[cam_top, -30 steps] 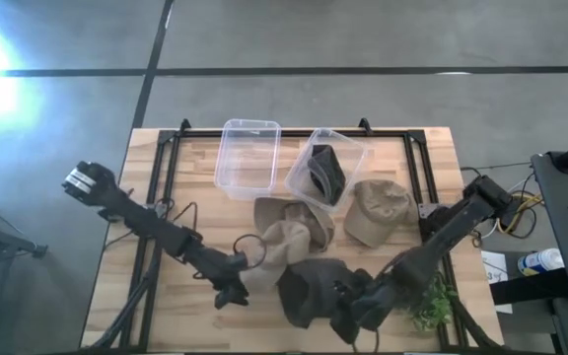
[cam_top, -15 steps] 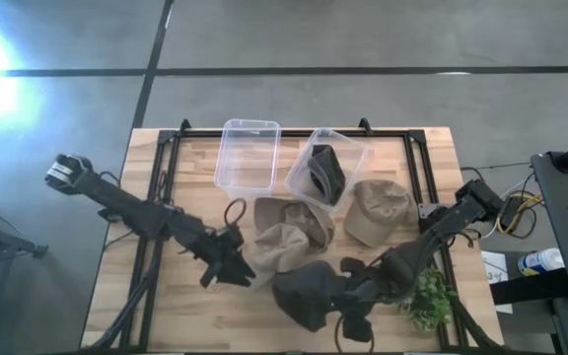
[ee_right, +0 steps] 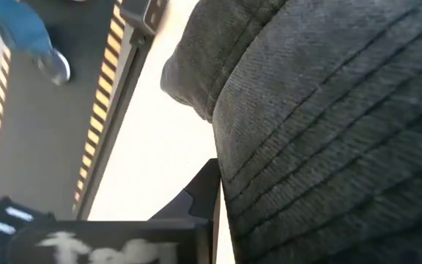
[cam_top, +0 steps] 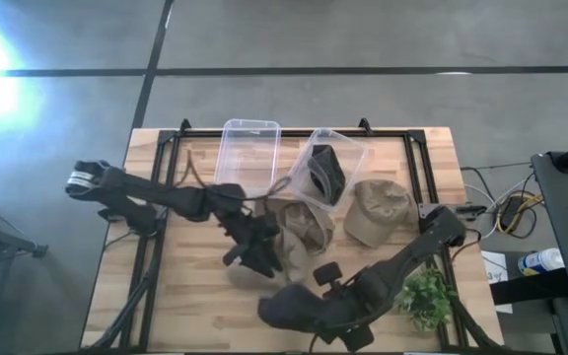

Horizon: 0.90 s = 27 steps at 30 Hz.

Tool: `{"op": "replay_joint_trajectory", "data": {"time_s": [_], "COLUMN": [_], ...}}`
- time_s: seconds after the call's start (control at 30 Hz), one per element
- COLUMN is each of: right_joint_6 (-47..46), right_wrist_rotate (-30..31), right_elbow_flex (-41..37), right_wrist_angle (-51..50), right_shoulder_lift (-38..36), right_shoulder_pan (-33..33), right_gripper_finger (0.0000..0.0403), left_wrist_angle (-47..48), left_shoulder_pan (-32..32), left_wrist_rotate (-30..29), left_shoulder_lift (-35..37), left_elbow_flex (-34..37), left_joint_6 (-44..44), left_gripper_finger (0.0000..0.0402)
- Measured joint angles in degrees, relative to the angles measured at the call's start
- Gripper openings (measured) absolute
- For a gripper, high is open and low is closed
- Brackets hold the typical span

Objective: Pick & Place hat
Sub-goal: Put the black cap into the right transparent bin

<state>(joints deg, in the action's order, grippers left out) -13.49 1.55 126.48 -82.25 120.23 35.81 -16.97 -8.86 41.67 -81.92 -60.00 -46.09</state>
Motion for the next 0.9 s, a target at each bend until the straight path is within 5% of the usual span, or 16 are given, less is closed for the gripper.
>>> {"op": "replay_joint_trajectory", "data": {"time_s": [0.27,0.5,0.7,0.9], "right_joint_6": [3.6,2.11,1.9,1.92], "right_wrist_rotate": [-3.61,-3.51,-3.06,-2.91], "right_elbow_flex": [8.38,8.41,8.41,8.41], "right_wrist_angle": [-3.93,-3.92,-3.99,-4.16], "right_shoulder_lift": [4.52,3.8,3.58,3.56], "right_shoulder_pan": [-0.37,-0.56,-0.63,-0.63], "right_gripper_finger": [0.004,0.0039,0.0039,0.0038], "left_wrist_angle": [0.06,4.66,8.62,8.5], "left_shoulder_pan": [-2.12,-4.79,-4.71,-4.74], "left_wrist_rotate": [10.33,10.58,9.99,2.57], "left_shoulder_lift": [-9.46,-11.92,-12.47,-11.56], "left_elbow_flex": [-9.51,-14.36,-14.65,-14.65], "left_joint_6": [1.92,13.68,13.86,14.21], "left_gripper_finger": [0.0179,0.0179,0.0179,0.0179]}}
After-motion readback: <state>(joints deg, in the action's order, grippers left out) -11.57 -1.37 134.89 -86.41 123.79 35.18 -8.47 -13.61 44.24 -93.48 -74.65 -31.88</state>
